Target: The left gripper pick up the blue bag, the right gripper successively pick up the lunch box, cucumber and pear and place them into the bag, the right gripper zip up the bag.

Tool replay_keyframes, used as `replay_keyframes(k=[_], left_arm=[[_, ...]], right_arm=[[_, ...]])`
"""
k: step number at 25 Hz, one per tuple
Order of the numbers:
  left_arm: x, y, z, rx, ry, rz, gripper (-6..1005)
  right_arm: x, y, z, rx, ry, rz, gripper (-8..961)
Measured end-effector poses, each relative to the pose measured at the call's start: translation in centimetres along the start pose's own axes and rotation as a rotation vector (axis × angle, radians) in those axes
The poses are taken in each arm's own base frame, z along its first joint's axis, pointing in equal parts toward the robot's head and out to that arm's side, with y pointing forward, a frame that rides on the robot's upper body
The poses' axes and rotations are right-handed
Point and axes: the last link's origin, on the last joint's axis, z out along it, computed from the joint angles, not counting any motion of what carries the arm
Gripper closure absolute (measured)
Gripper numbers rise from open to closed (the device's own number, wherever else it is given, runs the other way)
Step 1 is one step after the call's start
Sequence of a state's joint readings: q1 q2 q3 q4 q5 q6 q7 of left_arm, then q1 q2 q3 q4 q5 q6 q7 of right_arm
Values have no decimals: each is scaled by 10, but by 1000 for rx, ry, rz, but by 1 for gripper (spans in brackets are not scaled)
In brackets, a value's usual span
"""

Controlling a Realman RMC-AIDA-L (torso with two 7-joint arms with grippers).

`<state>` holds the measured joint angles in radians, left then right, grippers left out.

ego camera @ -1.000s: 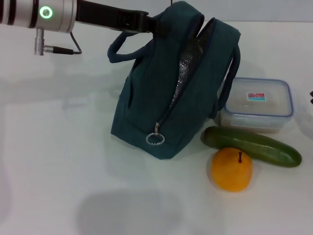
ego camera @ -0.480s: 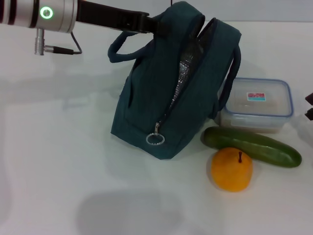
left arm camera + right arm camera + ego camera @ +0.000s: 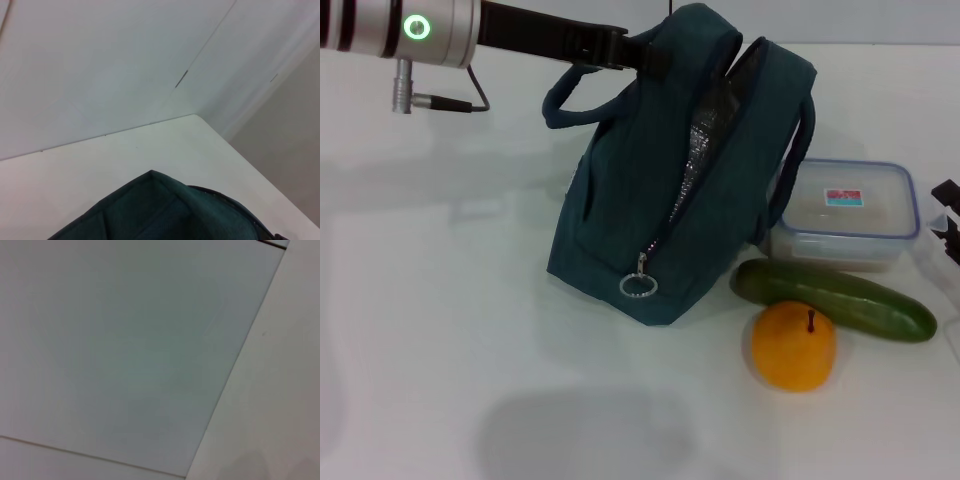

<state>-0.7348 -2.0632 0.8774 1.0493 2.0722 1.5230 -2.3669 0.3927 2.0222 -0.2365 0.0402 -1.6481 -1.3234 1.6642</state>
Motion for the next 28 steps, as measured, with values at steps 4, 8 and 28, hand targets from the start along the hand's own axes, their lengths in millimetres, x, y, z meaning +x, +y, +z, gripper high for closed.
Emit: replay_keyframes(k=[4, 8, 28], left_arm=[[0, 0, 0, 0, -1, 2, 946], [0, 0, 0, -1, -2, 10, 946], [-1, 0, 1, -3, -4, 32, 946]], right_arm=[[0, 1, 7, 4, 0, 6, 314], [3, 6, 16, -10, 15, 10, 318], [5, 9, 23, -16, 32, 18, 370]])
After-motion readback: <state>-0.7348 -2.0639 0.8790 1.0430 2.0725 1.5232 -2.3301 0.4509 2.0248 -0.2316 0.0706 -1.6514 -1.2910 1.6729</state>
